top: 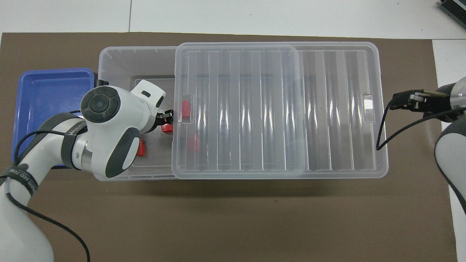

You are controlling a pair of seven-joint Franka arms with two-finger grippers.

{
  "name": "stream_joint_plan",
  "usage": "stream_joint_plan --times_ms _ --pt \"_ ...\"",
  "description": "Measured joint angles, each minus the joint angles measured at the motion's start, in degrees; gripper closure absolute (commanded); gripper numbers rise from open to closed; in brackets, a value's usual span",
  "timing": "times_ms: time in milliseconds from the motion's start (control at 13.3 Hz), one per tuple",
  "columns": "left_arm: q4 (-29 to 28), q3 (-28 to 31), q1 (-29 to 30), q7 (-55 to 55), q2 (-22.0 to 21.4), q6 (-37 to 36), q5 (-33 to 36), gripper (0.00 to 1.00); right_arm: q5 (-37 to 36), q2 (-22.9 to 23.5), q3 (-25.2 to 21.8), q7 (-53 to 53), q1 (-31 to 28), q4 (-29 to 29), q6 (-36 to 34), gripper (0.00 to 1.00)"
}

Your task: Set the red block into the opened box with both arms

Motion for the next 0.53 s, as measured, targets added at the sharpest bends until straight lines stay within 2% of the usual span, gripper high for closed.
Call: stream_joint_plan --times_ms 226,527 --pt "6.1 0.6 0.3 1.0 -3.6 -12.0 0.1 0.24 0.0 0.9 0.0 -2.9 -1.4 -1.5 3.0 0.50" --pt "14.0 1.1 5.9 10.5 -5.0 -21.6 0.3 0.24 0.0 1.3 -0.1 -5.3 -2.6 -4.5 7.7 0.50"
